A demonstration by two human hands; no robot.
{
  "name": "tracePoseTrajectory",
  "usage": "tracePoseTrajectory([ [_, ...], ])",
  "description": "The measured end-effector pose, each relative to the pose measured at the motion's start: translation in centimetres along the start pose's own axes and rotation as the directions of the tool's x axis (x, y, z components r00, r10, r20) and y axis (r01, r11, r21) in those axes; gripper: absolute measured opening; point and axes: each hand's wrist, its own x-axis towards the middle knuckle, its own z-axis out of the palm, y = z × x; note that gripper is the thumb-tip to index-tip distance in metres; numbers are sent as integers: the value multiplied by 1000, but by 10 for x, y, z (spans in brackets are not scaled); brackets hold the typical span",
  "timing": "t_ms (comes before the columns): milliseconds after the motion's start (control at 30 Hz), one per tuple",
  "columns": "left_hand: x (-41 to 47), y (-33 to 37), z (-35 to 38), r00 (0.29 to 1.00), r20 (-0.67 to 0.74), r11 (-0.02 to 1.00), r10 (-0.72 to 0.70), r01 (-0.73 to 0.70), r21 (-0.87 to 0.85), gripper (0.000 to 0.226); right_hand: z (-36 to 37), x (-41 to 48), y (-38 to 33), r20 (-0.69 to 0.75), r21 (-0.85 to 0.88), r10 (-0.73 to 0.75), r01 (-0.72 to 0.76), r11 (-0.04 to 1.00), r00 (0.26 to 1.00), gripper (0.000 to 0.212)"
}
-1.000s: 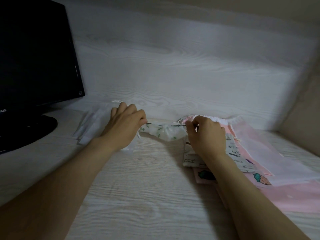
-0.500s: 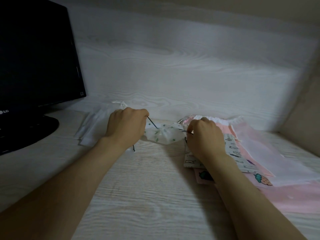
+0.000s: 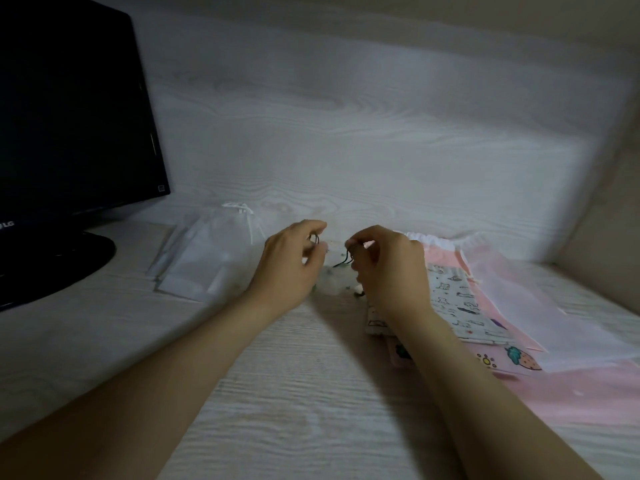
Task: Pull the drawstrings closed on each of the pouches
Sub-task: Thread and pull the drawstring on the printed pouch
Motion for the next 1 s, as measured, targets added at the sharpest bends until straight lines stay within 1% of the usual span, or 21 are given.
tracePoseTrajectory([
  [100,-2,-1,5,991,123,999,-44,46,-18,36,-1,-1,-3,34,146,99,-103,984,995,17],
  [200,-5,0,5,966,248,997,-76,74,18,42,1,-1,-1,2,238,164,-160,958,986,20],
  [267,-6,0,6,950,295,995,-99,91,44,48,3,-1,1,5,261,180,-175,950,984,23],
  [300,-5,0,6,949,297,994,-108,97,50,52,3,0,1,23,298,203,-201,933,979,24],
  [333,-5,0,6,949,292,993,-116,105,54,56,3,1,0,64,372,246,-252,893,967,24],
  [400,-4,-1,6,948,287,990,-139,128,55,67,1,-1,-5,202,523,346,-400,753,916,17],
  [433,-4,-1,6,947,290,991,-137,127,53,73,1,-1,-7,246,537,381,-453,711,891,15],
  [467,-4,0,7,949,292,993,-117,109,44,79,1,-1,-7,258,511,407,-481,712,876,18],
  [500,-3,1,8,952,291,996,-92,90,19,85,3,-2,-5,247,454,413,-482,749,876,23],
  [533,-4,3,10,953,290,996,-81,92,-23,88,5,-2,-2,228,379,399,-458,804,888,25],
  [600,-3,4,14,955,278,985,-105,138,-102,90,9,-4,2,238,173,324,-368,913,916,18],
  [633,-3,3,16,953,267,973,-143,185,-139,88,11,-5,3,269,72,289,-319,945,919,16],
  [667,-3,4,17,946,256,951,-199,250,-184,84,12,-6,4,302,14,263,-281,960,916,15],
  [700,-2,3,17,934,247,921,-258,315,-230,78,13,-6,5,329,-5,246,-259,966,912,17],
  [767,0,5,17,905,227,856,-358,416,-307,64,13,-5,6,333,-12,228,-237,971,915,22],
  [833,0,5,15,869,255,796,-424,492,-353,50,10,-4,7,335,-17,240,-249,968,911,26],
  [867,-1,4,15,858,280,784,-431,510,-354,47,9,-4,8,363,-21,241,-251,968,900,29],
  [900,-2,1,15,858,304,799,-415,503,-329,48,9,-5,8,411,-30,232,-241,970,882,32],
  [933,-4,-1,14,868,325,844,-376,465,-268,52,9,-5,7,469,-47,220,-225,973,855,34],
  [1000,-8,-6,14,885,371,923,-283,356,-144,68,12,-4,6,553,-101,197,-169,980,810,35],
])
